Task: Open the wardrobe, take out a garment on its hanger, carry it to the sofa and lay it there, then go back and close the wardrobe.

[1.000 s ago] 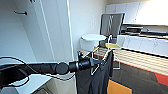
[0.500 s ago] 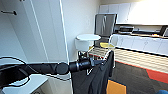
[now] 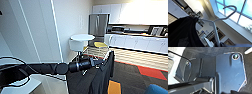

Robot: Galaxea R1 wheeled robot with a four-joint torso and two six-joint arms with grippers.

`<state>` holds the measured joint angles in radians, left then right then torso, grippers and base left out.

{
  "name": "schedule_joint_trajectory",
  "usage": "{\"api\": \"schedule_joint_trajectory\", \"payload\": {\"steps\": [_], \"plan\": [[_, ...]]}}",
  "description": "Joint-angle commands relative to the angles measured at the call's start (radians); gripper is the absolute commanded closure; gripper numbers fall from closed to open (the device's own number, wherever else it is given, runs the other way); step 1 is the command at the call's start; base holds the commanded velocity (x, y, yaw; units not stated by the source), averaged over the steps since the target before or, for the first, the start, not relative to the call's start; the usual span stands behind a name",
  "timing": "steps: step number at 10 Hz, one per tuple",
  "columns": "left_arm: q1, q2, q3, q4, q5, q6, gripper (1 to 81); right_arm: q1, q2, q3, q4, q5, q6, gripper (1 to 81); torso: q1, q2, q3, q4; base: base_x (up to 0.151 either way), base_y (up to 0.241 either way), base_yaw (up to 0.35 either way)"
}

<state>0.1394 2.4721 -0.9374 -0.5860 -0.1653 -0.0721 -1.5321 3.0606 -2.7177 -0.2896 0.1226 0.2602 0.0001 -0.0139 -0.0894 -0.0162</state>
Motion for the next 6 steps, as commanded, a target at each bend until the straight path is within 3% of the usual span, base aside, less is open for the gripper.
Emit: {"api": "schedule_joint_trajectory", "payload": {"steps": [1,6], "plan": [[-0.165,0.002,0.023,0.044,-0.023,0.018,81.1,0.039,0.002,0.003,0.006,-0.046,0.002,1.0,0.0,0.0,0.0,0.0,0.0,0.0,-0.158],[-0.165,0.001,0.022,0.043,-0.022,0.018,81.1,0.04,0.002,0.003,0.006,-0.046,0.004,1.0,0.0,0.0,0.0,0.0,0.0,0.0,-0.158]]}}
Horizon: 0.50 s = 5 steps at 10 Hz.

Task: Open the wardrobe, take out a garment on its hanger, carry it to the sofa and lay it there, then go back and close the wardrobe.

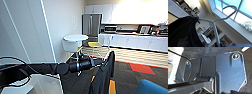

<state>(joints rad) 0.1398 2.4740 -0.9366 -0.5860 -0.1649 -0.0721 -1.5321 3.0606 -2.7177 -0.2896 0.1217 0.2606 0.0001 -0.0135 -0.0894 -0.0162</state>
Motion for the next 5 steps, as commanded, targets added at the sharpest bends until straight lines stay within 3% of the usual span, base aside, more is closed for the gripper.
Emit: {"api": "schedule_joint_trajectory", "payload": {"steps": [1,5], "plan": [[-0.165,0.0,0.022,0.044,-0.022,0.018,81.1,0.039,0.002,0.003,0.006,-0.045,0.003,1.0,0.0,0.0,0.0,0.0,0.0,0.0,-0.158],[-0.165,0.014,0.018,0.043,-0.022,0.017,81.1,0.042,0.002,0.003,0.006,-0.045,0.002,1.0,0.0,0.0,0.0,0.0,0.0,0.0,-0.158]]}}
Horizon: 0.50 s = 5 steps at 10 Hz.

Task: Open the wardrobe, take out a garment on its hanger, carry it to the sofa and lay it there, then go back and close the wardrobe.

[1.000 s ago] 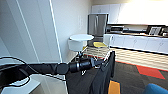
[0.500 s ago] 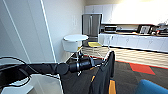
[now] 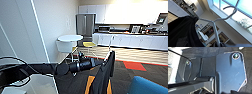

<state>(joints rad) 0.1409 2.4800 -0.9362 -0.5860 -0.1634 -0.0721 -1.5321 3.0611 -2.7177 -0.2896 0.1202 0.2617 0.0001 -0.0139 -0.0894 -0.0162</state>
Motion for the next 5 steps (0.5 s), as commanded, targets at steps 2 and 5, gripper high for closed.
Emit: {"api": "schedule_joint_trajectory", "payload": {"steps": [2,5], "plan": [[-0.166,0.027,0.011,0.043,-0.024,0.018,81.1,0.04,0.001,0.003,0.006,-0.044,0.002,1.0,0.0,0.0,0.0,0.0,0.0,0.0,-0.158],[-0.162,0.03,0.01,0.043,-0.024,0.018,81.1,0.039,0.0,0.003,0.006,-0.044,0.001,1.0,0.0,0.0,0.0,0.0,0.0,0.0,-0.158]]}}
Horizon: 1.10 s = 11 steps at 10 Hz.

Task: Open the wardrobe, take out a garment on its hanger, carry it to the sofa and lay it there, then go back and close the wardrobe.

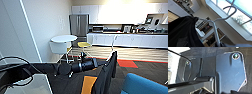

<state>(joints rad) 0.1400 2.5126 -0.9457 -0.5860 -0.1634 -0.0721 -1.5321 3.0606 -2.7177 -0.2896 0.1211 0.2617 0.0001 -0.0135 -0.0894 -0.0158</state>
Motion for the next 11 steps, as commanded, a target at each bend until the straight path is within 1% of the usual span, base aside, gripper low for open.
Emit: {"api": "schedule_joint_trajectory", "payload": {"steps": [1,11], "plan": [[-0.156,-0.006,0.018,0.043,-0.025,0.018,81.1,0.039,0.0,0.0,0.006,-0.044,0.002,1.0,0.0,0.0,0.0,0.0,0.0,0.0,-0.158],[-0.155,-0.007,0.024,0.067,-0.019,0.019,81.1,0.042,0.002,0.0,0.006,-0.044,0.001,1.0,0.0,0.0,0.0,0.0,0.0,0.0,-0.158]]}}
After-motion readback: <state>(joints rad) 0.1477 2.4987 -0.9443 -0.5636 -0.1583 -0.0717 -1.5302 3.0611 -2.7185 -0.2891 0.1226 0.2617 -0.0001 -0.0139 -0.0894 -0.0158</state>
